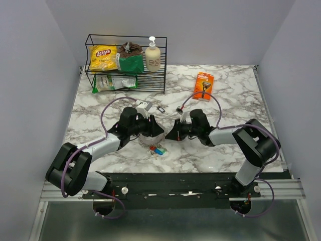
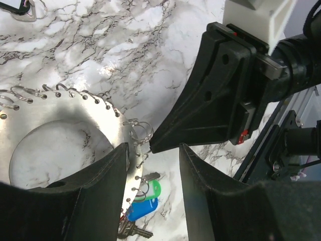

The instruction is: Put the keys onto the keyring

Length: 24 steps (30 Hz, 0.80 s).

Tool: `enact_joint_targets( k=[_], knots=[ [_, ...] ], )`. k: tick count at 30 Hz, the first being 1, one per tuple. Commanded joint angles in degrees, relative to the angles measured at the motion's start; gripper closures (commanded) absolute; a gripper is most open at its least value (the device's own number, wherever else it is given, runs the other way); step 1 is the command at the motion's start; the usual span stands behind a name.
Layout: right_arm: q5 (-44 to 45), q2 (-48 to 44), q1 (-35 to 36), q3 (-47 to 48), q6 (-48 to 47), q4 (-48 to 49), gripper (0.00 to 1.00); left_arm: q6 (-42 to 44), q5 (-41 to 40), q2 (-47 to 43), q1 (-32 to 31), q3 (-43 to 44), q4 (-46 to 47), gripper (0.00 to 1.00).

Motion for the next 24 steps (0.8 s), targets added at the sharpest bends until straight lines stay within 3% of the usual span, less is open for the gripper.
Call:
enact_joint_targets(
  k=[1, 14, 24],
  knots=[
    [-0.46, -3.57, 1.95, -0.69, -4.60, 0.98, 0.99, 1.35, 1.43, 0.40, 0.34, -0.32, 0.48, 0.46],
    [9.90, -8.13, 7.14, 0.28, -13.65, -10.36, 0.99, 3.90, 3.27, -1.80, 0.61, 1.44, -6.19, 0.52],
    [14.92, -13.77, 9.78, -0.34, -21.21, -18.00, 0.99, 2.14, 6.44, -2.77, 0.61, -0.06, -5.67, 0.57]
  ],
)
